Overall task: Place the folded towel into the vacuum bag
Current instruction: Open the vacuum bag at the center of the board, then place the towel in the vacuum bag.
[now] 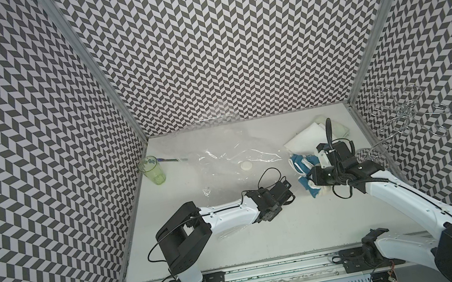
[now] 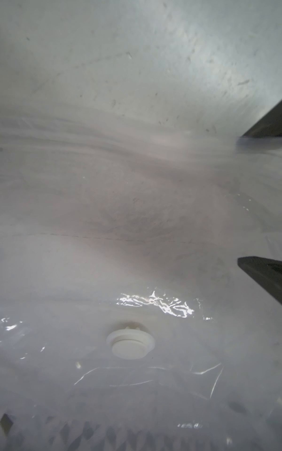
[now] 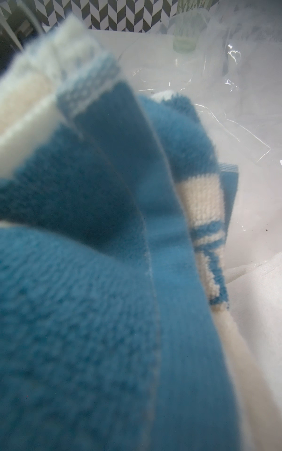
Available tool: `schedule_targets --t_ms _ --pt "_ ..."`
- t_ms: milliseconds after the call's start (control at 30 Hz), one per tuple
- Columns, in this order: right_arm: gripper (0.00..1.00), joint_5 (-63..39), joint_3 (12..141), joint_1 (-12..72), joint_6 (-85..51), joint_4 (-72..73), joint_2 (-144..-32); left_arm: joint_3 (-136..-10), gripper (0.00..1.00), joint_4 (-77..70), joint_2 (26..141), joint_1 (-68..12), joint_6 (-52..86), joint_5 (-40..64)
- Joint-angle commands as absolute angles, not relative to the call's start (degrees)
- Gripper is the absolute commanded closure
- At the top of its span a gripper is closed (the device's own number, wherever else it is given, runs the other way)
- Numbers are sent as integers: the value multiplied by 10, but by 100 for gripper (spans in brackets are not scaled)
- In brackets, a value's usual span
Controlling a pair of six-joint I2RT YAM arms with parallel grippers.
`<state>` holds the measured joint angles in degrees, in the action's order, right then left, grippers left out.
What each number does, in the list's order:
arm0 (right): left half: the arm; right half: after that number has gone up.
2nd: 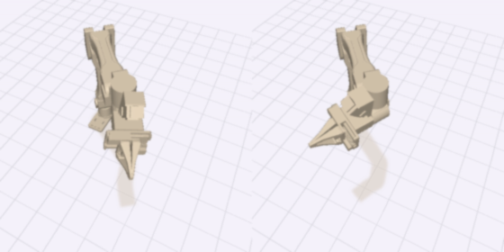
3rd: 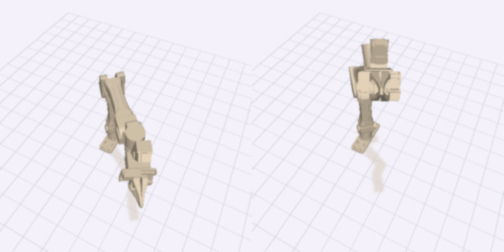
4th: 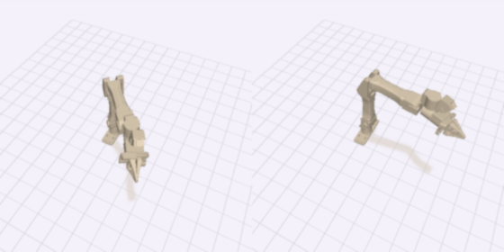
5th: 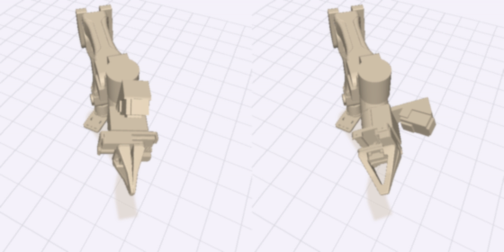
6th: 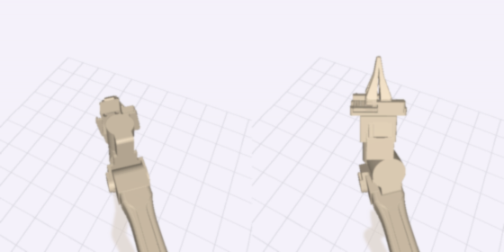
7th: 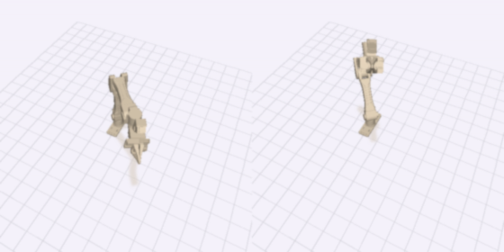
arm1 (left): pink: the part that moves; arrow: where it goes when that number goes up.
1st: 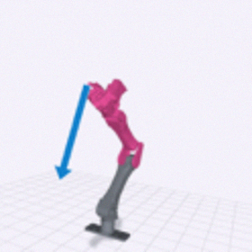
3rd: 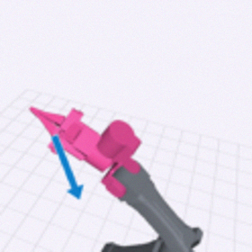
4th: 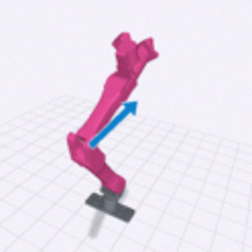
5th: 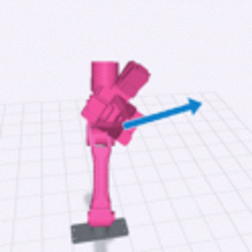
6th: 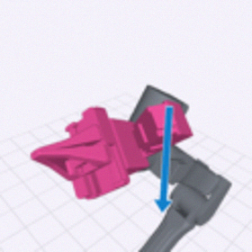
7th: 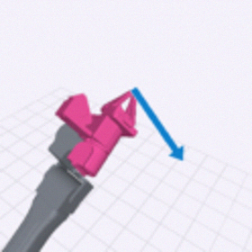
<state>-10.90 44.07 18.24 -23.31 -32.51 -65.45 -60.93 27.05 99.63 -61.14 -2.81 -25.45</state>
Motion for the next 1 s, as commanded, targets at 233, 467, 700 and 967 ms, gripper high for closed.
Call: schedule_targets --t_ms 233,467,700,967 --pt "83 -122 441 181 -218 -307 -624 -626 95 259 949 -572 -53 -212" --pt "86 -108 439 285 -229 -322 -538 -670 100 272 851 -544 -42 -151" --pt "88 -69 458 489 -274 -287 -506 -693 100 280 810 -534 4 -135" --pt "93 -20 479 588 -303 -139 -570 -720 100 265 799 -534 53 -107"
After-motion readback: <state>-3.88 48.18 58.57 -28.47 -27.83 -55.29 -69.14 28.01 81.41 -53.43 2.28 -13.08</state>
